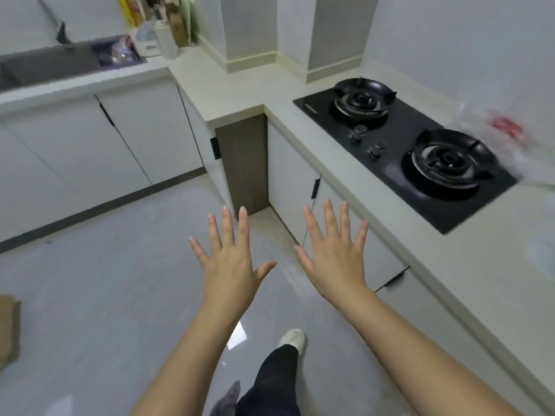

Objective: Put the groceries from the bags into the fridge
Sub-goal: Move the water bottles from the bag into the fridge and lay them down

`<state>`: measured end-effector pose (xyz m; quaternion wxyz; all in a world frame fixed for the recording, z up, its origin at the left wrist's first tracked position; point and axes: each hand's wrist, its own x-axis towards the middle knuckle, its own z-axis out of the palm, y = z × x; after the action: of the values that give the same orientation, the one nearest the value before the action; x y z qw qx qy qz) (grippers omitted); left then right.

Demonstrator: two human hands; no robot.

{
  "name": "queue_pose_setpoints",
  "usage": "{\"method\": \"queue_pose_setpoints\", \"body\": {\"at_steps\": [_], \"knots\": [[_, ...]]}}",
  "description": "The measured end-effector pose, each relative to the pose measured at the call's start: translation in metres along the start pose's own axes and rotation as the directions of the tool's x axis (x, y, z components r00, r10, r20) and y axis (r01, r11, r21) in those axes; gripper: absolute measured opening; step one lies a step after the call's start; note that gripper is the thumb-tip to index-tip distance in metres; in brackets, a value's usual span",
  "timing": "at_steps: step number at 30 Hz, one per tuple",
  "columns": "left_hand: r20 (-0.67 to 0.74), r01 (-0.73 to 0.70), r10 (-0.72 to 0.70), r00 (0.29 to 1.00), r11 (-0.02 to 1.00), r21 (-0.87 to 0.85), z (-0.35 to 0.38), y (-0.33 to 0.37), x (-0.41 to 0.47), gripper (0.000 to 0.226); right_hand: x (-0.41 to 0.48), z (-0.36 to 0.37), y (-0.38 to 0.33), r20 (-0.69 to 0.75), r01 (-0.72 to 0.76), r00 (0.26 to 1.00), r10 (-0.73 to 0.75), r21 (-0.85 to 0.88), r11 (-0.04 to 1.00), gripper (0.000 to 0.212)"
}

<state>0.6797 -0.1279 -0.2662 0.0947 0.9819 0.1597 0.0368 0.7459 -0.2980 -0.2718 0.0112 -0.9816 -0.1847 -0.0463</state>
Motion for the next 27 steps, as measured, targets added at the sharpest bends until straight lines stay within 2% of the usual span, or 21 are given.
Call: {"method": "queue_pose_setpoints", "body": {"at_steps": [11,18,22,27], "knots": [[0.017,-0.329,0.331,0.944,0.943,-0.049,0.014,0.122,0.159,0.104,0.098,-0.012,0.128,0.002,-0.307,0.951,0.308,-0.068,0.949,0.074],[0.045,-0.515,0.516,0.855,0.857,-0.036,0.021,0.198,0.187,0.106,0.089,-0.018,0.199,-0.017,-0.504,0.864,0.503,-0.024,0.864,0.073],[0.042,-0.615,0.616,0.787,0.788,-0.032,0.032,0.256,0.188,0.106,0.072,-0.023,0.263,-0.020,-0.631,0.775,0.631,0.017,0.775,0.073],[0.003,-0.681,0.681,0.732,0.731,-0.046,0.047,0.340,0.177,0.105,0.045,-0.031,0.357,-0.055,-0.711,0.699,0.713,0.053,0.701,0.072]]}}
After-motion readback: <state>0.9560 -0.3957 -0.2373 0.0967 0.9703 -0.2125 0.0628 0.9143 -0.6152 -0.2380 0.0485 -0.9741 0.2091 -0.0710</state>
